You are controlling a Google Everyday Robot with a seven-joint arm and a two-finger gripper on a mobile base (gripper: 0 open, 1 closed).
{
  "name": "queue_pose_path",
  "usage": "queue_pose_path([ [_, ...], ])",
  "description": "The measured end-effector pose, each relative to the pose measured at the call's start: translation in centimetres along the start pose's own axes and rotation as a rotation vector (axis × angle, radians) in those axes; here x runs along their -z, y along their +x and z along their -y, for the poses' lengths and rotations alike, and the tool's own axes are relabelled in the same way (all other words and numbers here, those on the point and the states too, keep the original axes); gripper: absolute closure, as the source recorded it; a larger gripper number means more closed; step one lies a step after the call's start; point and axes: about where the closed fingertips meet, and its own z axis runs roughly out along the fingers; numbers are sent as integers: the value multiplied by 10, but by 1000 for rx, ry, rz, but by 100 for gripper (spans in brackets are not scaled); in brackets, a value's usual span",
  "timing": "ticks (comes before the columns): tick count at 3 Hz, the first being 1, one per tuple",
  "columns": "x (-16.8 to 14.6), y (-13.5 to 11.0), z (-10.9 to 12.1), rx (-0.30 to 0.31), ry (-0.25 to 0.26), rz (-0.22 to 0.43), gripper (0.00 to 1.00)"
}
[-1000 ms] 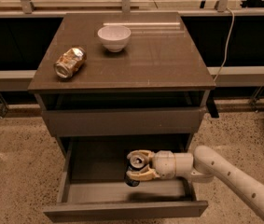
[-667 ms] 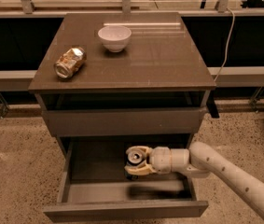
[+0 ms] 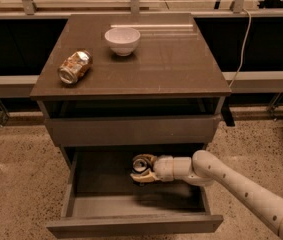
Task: Place pepsi can into middle drawer
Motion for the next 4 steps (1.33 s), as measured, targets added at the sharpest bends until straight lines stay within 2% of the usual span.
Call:
queue_pose_path([
  [1,-25,35,5,-36,-29,-38,74],
  [2,-40,51,4,-48,-44,-59,43],
  [3,-36,47,4,-44,-41,-56,11],
  [4,37,7,-2,32,13,9,0],
])
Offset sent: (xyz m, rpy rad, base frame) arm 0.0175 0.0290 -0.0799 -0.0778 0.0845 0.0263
